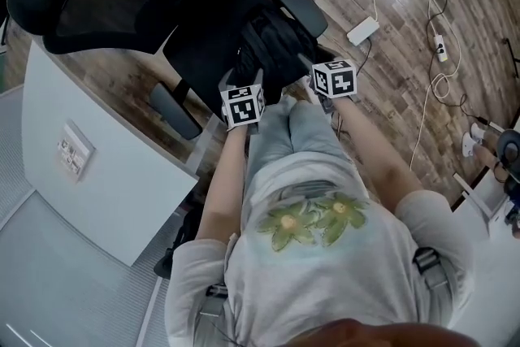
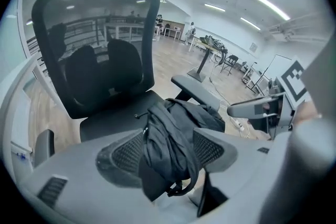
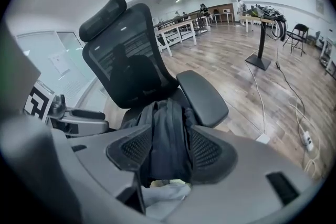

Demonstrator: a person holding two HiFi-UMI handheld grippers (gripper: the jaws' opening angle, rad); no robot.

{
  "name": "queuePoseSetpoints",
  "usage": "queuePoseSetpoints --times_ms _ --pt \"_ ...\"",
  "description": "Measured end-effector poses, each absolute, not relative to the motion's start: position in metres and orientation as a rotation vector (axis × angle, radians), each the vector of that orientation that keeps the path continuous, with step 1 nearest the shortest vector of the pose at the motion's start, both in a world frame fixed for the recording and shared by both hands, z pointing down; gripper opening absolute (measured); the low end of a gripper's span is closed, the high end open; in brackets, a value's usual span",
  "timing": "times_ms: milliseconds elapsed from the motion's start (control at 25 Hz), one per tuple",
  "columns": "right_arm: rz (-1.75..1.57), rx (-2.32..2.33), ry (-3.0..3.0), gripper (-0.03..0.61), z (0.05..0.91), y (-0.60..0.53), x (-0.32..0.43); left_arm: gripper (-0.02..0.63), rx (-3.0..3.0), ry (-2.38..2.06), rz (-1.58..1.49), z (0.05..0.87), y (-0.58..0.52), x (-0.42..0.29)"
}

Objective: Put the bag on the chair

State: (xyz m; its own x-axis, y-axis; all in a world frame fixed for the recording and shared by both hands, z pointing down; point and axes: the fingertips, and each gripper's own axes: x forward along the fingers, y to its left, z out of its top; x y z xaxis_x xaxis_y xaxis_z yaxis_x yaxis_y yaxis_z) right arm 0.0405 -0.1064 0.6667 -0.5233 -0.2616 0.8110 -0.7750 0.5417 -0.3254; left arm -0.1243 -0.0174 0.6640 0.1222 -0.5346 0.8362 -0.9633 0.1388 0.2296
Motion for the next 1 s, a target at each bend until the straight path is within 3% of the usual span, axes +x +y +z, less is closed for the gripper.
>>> queuePoseSetpoints --times_ms 280,480,680,800,1000 --pt "0.882 0.866 -2.147 0.219 0.615 -0.104 0.038 0.295 1.593 -1.581 0.571 0.615 -0.025 -0.122" --pt "0.813 0.93 -2.204 0.125 0.576 -0.105 0.045 0.288 1.636 -1.63 0.519 0.577 -0.021 -0.117" --pt "0.803 0.966 -2.26 0.055 0.549 -0.105 0.048 0.184 1.644 -1.684 0.476 0.552 -0.017 -0.119" --pt "0.814 0.962 -2.294 0.011 0.535 -0.102 0.048 0.078 1.635 -1.72 0.498 0.543 -0.015 -0.122" --pt "0.775 0.885 -2.337 0.009 0.518 -0.09 0.042 0.028 1.649 -1.729 0.428 0.522 -0.014 -0.12"
